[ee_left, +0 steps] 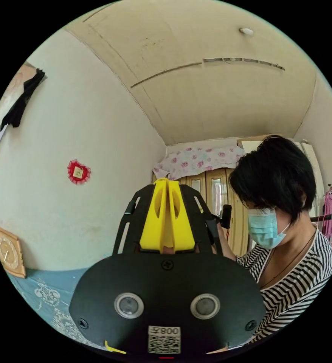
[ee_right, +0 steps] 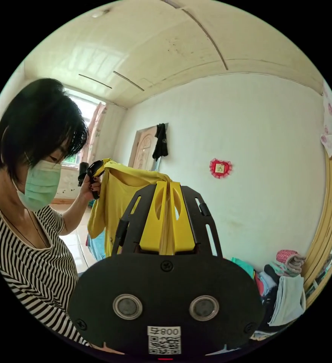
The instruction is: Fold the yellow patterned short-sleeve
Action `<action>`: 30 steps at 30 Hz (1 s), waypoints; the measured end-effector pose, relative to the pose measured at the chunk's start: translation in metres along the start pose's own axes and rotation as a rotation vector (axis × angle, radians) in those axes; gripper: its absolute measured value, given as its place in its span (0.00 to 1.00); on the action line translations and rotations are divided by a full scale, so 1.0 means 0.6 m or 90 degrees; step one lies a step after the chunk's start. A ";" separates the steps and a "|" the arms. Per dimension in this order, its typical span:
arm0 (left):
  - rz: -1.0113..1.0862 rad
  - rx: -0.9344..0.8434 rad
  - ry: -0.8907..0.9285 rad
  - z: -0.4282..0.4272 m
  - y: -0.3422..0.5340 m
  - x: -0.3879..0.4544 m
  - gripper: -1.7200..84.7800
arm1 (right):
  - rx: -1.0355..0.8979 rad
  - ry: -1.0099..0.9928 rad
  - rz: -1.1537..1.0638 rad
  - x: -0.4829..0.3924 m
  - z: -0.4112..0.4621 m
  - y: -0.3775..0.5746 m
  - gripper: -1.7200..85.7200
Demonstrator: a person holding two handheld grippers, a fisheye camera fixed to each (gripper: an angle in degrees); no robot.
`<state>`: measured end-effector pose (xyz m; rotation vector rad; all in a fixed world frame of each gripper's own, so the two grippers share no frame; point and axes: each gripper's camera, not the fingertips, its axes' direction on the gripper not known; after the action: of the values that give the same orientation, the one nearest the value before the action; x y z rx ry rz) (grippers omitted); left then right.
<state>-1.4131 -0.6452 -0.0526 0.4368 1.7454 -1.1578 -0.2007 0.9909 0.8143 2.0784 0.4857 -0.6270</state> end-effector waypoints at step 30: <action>-0.198 -0.315 -0.414 -0.093 0.230 -0.771 0.03 | -0.381 -0.123 0.181 0.414 1.123 0.213 0.03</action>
<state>-1.1240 -0.4385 0.2790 -0.4805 1.4598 -0.8868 -0.1010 0.3827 0.4245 1.4652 0.2210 -0.4385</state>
